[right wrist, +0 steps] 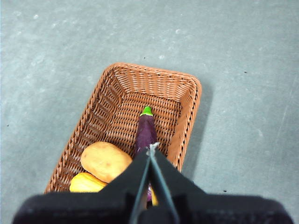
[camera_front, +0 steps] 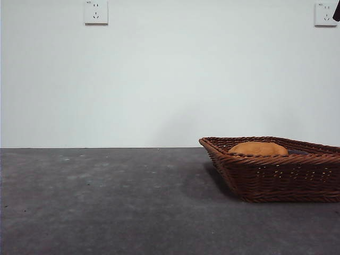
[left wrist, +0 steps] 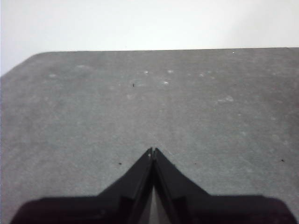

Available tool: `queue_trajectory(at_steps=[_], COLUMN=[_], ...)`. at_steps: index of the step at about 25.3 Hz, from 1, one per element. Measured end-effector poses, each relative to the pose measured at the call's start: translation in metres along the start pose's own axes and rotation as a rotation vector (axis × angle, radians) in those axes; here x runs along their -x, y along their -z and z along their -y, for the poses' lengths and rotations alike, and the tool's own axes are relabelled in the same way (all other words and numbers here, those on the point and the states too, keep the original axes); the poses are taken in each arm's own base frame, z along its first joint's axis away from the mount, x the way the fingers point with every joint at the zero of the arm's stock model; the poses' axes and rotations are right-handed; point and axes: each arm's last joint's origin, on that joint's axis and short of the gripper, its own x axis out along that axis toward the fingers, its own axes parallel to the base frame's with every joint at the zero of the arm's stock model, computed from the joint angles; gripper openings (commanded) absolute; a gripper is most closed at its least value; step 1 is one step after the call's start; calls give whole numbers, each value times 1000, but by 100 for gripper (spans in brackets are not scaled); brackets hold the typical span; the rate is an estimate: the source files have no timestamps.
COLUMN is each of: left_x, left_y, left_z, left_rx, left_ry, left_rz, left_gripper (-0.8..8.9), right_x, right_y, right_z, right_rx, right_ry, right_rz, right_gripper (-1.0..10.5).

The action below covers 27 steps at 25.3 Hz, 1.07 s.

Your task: Help me put the vegetables on the table into the basket

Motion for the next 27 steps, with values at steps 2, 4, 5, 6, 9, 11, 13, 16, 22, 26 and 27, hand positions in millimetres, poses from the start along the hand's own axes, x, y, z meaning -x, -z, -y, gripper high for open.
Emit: queue_trajectory(at_steps=[2, 4, 5, 6, 9, 11, 13, 16, 22, 26, 27], left_x=[-1, -1, -1, -1, -2, -2, -3, -3, -3, -3, -3], left_y=[1, 1, 1, 1, 2, 3, 3, 4, 4, 4, 4], left_z=[0, 0, 0, 0, 0, 0, 0, 0, 0, 0, 0], left_rx=[16, 21, 23, 24, 23, 23, 23, 22, 22, 22, 22], left_ry=[3, 3, 3, 3, 2, 2, 2, 2, 3, 3, 3], left_rz=[-8, -15, -18, -21, -32, -40, -49, -55, -58, -60, -60], left_gripper=[-1, -1, 0, -1, -1, -1, -1, -1, -1, -1, -1], right_x=[0, 0, 0, 0, 0, 0, 0, 19, 88, 78, 74], right_y=[0, -1, -1, -1, -1, -1, -1, 2, 46, 107, 117], right_z=[0, 0, 0, 0, 0, 0, 0, -7, -49, -55, -55], right_rx=[2, 3, 2, 3, 2, 3, 10, 39, 154, 140, 143], right_ry=[1, 1, 1, 1, 1, 1, 9, 72, 95, 130, 132], right_rz=[5, 6, 6, 6, 6, 6, 7, 52, 436, 543, 558], right_gripper=[2, 2, 2, 2, 2, 2, 2, 2, 2, 2, 2])
